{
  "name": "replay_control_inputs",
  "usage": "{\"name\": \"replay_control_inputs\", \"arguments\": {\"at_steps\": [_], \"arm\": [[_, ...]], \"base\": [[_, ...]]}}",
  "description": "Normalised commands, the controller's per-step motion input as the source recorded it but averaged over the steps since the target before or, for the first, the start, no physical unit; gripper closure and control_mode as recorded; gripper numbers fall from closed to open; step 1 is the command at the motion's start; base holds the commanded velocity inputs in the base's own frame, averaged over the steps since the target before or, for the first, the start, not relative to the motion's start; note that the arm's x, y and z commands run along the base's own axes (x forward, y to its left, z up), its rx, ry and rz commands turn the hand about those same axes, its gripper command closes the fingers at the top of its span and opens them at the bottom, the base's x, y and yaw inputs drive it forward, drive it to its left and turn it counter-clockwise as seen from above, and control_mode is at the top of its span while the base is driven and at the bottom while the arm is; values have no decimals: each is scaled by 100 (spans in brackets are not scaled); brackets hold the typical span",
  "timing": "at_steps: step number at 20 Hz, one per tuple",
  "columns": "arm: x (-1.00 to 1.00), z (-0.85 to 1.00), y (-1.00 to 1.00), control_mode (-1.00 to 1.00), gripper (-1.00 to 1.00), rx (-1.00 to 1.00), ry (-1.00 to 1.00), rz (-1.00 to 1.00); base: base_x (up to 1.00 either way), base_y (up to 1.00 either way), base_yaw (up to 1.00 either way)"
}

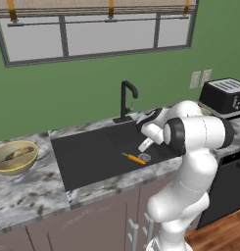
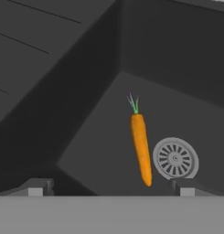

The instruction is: Pick the bananas from the cabinet and place them in one bowl. Pick the carrot from the sink and place it in the other bowl.

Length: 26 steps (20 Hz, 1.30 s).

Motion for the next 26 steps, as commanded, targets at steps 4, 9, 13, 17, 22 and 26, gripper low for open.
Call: {"name": "replay_control_inputs", "arguments": {"at_steps": [4,9,13,17,22,26], "arm": [[0,0,-2,-100,-100,1,0,1],[0,-6,2,-100,-100,-2,0,0],[0,-12,8,-100,-100,-6,-2,-2],[0,-12,10,-100,-100,-7,-4,-5],[0,-19,11,-100,-100,-8,-6,-4],[0,-20,14,-100,-100,-10,-6,-5]], "base": [[0,0,0],[0,0,0],[0,0,0],[0,0,0],[0,0,0],[0,0,0]]}}
